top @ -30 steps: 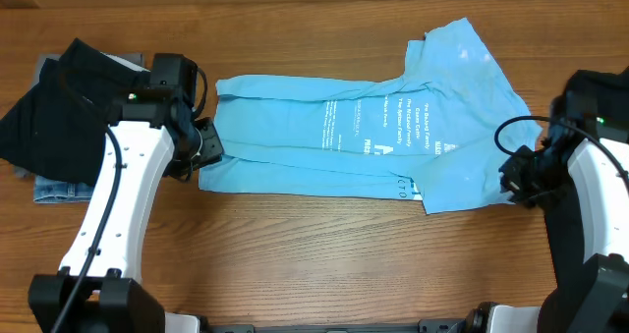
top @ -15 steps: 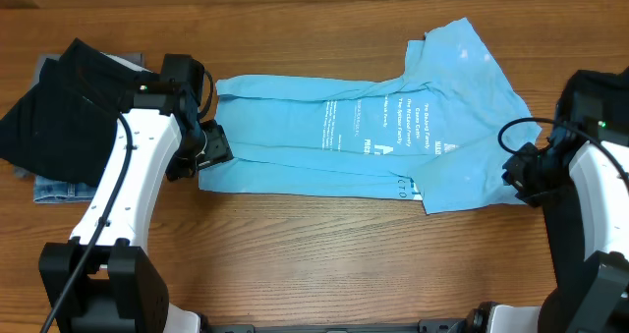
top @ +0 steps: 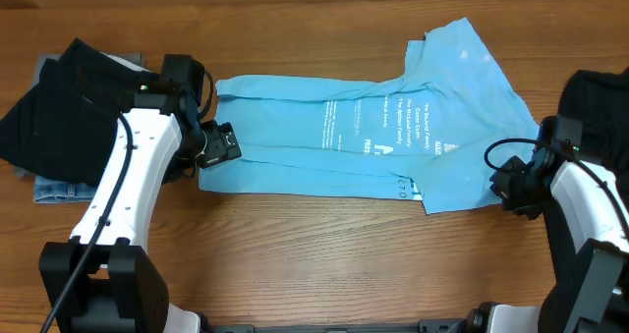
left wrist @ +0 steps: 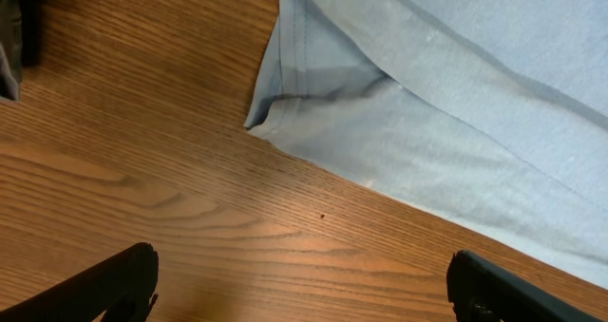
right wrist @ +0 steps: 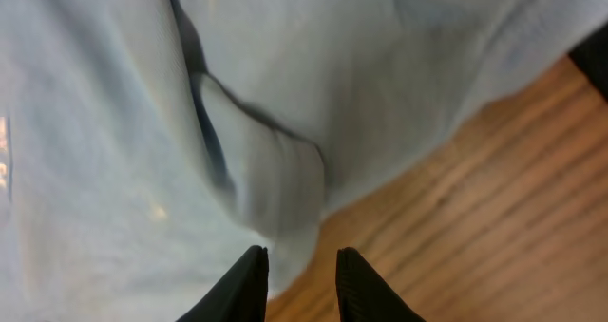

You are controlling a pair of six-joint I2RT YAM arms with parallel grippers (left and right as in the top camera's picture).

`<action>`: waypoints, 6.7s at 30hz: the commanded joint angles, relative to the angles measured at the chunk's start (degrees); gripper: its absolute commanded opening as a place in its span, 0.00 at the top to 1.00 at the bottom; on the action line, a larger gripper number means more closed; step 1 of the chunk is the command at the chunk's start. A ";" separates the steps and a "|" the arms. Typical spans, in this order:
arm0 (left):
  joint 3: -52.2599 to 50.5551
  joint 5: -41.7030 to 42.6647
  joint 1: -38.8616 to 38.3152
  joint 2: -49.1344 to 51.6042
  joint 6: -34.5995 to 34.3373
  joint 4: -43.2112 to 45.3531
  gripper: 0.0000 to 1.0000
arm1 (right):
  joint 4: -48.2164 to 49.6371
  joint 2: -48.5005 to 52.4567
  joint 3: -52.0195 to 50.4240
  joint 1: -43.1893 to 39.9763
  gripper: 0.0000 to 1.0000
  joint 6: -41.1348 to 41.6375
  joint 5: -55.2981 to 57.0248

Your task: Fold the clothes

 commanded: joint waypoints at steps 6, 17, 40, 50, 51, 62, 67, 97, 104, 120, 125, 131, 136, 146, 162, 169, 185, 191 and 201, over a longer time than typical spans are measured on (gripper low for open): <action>-0.04 -0.15 -0.11 0.31 0.52 0.04 0.01 | 8.39 0.07 -6.03 -0.15 0.66 -0.15 1.51; -0.04 -0.15 -0.15 0.31 0.94 0.04 0.03 | 11.58 0.04 -7.93 -0.15 0.89 -0.15 1.38; -0.04 -0.17 -0.11 0.31 0.94 0.46 0.04 | 5.55 0.04 3.74 -0.15 0.95 -0.09 -10.62; -0.04 -0.20 -0.11 0.31 0.94 0.70 0.04 | -2.64 0.04 3.67 -0.15 0.95 -0.11 -4.31; -0.04 -0.20 -0.09 0.31 0.94 0.70 0.04 | -2.71 0.04 3.67 -0.15 0.94 -0.11 -3.72; -0.04 -0.20 -0.11 0.31 0.94 0.66 0.03 | -3.98 0.04 3.67 -0.15 0.79 -0.13 -3.52; -0.04 -0.17 -0.11 0.31 0.94 0.63 0.03 | -2.23 0.04 3.67 -0.15 0.72 -0.13 0.96; -0.04 -0.39 -0.09 0.31 0.96 0.46 0.02 | 5.92 2.10 2.05 -0.15 0.69 -0.33 4.63; -0.04 -0.37 -0.09 0.31 0.96 0.48 0.02 | 10.34 2.10 -2.38 -0.15 0.70 -0.31 4.59; -0.04 -0.37 -0.09 0.31 0.94 0.50 0.02 | 7.50 2.08 1.38 -0.15 0.96 -0.31 3.72; -0.04 -0.37 -0.09 0.31 0.94 0.52 0.02 | 4.20 2.10 6.32 -0.15 0.96 -0.31 0.96; -0.04 -0.39 -0.09 0.31 0.94 0.79 0.02 | 2.82 2.10 10.21 -0.15 0.96 0.66 -4.39; -0.04 -0.37 -0.09 0.31 0.94 1.18 0.02 | 5.88 2.10 10.23 -0.09 0.96 3.21 -7.04; -0.04 -0.15 -0.11 0.31 0.92 2.16 0.03 | 15.43 2.10 10.16 2.60 0.96 6.36 -10.25; -0.04 -0.17 -0.11 0.31 0.94 2.10 0.04 | 33.22 10.27 10.16 10.45 0.89 12.52 -2.67; -0.04 -0.20 -0.11 0.31 0.96 1.92 0.04 | 44.61 17.84 10.16 11.28 0.89 12.13 -8.79; -0.04 -0.28 -0.11 0.31 0.94 2.03 0.03 | 53.94 17.86 10.16 11.28 0.85 12.39 -9.35; -0.04 -0.31 -0.11 0.31 0.94 1.97 0.03 | 57.75 17.86 10.16 11.28 0.66 13.64 -8.96; -0.04 -0.33 -0.11 0.31 0.94 1.92 0.02 | 44.50 15.67 10.45 6.12 0.51 13.40 -21.81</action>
